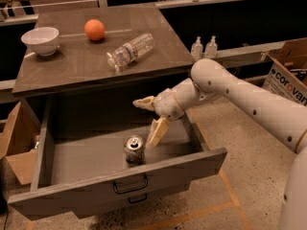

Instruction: Pick 7up can from top drawer and place on counter

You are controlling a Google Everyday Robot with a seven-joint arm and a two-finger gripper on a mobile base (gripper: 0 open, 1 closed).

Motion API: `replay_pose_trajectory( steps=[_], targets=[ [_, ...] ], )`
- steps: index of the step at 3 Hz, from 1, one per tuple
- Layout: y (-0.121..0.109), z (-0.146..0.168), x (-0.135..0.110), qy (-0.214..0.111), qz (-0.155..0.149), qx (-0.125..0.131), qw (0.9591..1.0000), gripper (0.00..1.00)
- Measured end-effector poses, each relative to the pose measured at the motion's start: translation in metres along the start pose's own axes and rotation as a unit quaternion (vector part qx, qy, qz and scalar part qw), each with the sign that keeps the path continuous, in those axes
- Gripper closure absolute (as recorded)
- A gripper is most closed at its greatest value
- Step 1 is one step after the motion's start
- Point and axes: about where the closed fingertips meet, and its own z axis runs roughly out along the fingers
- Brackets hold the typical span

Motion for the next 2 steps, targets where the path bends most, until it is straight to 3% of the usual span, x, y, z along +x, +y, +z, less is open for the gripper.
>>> replay_pose_trajectory(
  steps=[2],
  targets=[
    [0.007, 0.031, 0.012, -0.059, 0.003, -0.031, 0.9978, 0.00]
  ],
)
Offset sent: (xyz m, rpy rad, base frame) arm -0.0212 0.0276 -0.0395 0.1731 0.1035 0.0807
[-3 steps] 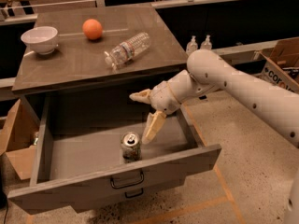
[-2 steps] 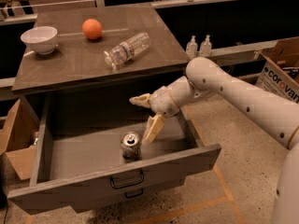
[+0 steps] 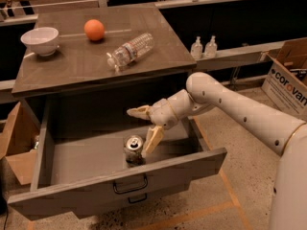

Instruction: Pick 7up can from top drawer and place on counter

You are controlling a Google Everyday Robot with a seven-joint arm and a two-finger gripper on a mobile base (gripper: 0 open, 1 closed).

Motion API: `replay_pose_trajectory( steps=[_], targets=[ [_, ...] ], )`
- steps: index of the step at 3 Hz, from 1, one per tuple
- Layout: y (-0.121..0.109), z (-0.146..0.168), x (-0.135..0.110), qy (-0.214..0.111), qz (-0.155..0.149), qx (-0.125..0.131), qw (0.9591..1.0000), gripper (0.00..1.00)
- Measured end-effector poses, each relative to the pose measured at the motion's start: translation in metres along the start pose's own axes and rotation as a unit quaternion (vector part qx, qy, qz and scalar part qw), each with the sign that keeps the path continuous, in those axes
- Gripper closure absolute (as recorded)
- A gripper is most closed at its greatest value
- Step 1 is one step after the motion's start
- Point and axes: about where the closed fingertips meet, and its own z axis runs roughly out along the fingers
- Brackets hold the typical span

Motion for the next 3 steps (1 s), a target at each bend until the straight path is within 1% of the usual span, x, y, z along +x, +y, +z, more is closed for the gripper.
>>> replay_pose_trajectory(
  steps=[1, 2, 3],
  targets=[
    [0.009, 0.013, 0.006, -0.026, 0.006, -0.012, 0.9996, 0.00],
    [0.016, 0.025, 0.007, -0.051, 0.009, -0.024, 0.9984, 0.16],
    [0.022, 0.031, 0.005, -0.065, 0.008, -0.033, 0.9973, 0.39]
  ],
)
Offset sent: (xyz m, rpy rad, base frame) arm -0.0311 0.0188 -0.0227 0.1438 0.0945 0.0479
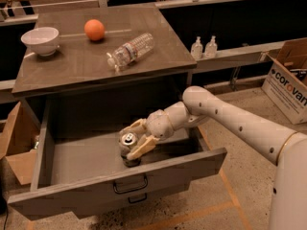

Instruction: Pick 7up can from top drawer and place on counter

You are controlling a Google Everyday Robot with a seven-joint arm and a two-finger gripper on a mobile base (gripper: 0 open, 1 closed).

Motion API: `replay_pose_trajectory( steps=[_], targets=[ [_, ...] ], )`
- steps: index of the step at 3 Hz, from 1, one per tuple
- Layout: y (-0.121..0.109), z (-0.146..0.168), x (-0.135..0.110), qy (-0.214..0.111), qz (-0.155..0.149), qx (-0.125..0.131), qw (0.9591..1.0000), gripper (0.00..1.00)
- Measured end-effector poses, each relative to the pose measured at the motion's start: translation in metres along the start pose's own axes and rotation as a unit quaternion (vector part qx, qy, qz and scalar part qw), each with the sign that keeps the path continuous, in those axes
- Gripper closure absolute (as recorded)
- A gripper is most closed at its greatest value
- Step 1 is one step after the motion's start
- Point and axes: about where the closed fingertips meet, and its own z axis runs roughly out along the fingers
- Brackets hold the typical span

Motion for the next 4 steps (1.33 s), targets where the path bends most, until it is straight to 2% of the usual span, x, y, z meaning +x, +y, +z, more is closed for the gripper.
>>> replay_pose_trajectory(
  steps=[1, 2, 3, 4],
  targets=[
    [0.005, 0.002, 0.000, -0.004, 0.002, -0.005, 1.0000, 0.62],
    [0.004, -0.007, -0.008, -0.004, 0.019, 0.011, 0.9998, 0.86],
    [-0.004, -0.037, -0.024, 0.000, 0.050, 0.050, 0.9975, 1.00],
    [-0.016, -0.079, -0.040, 0.014, 0.084, 0.094, 0.9919, 1.00]
  ],
)
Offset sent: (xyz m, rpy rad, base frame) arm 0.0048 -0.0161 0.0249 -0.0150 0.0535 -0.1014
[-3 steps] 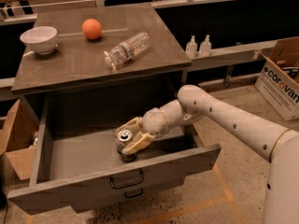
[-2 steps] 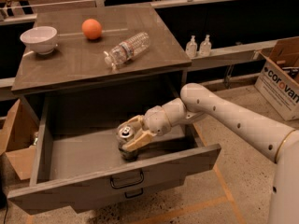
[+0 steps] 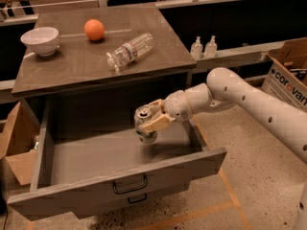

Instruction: Pick 7up can from top drawer and place on counter

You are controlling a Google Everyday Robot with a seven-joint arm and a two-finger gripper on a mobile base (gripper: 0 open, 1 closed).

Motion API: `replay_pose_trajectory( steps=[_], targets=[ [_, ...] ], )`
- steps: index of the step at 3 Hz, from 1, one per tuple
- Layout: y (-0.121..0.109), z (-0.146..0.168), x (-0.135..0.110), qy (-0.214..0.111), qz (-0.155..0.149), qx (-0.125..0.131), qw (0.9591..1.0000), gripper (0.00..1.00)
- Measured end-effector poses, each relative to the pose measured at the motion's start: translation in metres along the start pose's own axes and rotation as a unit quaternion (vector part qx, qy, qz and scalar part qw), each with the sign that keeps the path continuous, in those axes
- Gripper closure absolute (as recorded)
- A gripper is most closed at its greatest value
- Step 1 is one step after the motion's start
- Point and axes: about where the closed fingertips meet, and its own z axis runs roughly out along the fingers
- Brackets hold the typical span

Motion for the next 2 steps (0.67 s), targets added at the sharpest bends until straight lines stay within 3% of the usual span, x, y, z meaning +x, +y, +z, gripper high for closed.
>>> replay_pose_trajectory(
  steps=[1, 2],
  targets=[
    [-0.022, -0.041, -0.012, 0.012, 0.038, 0.046, 0.9981, 1.00],
    [-0.042, -0.082, -0.026, 0.016, 0.063, 0.091, 0.9937, 1.00]
  ],
)
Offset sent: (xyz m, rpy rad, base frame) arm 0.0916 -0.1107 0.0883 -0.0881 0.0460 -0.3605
